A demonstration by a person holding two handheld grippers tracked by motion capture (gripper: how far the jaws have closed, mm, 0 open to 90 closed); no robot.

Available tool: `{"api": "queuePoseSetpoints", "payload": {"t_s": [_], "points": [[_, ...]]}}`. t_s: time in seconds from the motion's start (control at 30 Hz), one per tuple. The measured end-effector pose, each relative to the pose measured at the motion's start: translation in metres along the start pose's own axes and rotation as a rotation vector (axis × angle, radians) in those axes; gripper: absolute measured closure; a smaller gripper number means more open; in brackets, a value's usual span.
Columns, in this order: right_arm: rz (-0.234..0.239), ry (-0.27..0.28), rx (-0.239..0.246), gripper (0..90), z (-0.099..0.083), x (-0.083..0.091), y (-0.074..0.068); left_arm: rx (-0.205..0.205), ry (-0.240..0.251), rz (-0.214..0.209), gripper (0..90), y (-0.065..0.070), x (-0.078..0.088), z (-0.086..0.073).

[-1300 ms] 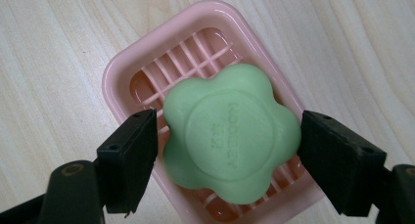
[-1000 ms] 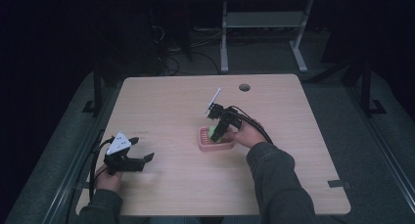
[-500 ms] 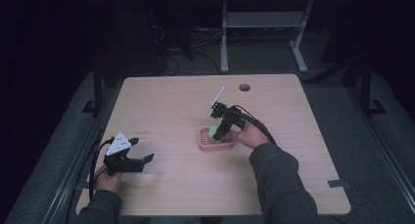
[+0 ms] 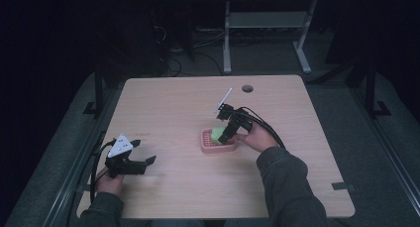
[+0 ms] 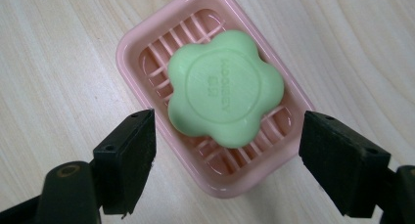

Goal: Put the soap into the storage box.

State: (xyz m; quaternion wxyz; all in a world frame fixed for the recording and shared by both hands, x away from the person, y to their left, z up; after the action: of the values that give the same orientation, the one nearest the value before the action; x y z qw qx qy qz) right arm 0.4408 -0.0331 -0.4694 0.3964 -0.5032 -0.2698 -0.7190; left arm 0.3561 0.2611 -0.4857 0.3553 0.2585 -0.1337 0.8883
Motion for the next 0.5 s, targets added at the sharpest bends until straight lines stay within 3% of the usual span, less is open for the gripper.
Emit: {"api": "queuePoseSetpoints", "payload": {"t_s": [0.5], "points": [[0.014, 0.016, -0.053, 21.4, -0.026, 0.002, 0.005, -0.001, -0.007, -0.002, 14.4, 0.001, -0.001, -0.001]]}}
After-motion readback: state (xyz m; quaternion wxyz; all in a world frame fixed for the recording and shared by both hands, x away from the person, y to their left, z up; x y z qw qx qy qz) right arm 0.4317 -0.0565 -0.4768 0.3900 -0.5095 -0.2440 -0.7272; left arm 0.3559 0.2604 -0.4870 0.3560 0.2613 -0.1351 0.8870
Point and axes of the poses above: each handheld gripper's, and its own axes: x roughly backward along the jaws, z roughly out of its top, y roughly to its right, the point moved 8 cm from there along -x, roughly forward along the jaws, and after that the axes turned 2 degrees about -z, right-handed, at the moved point
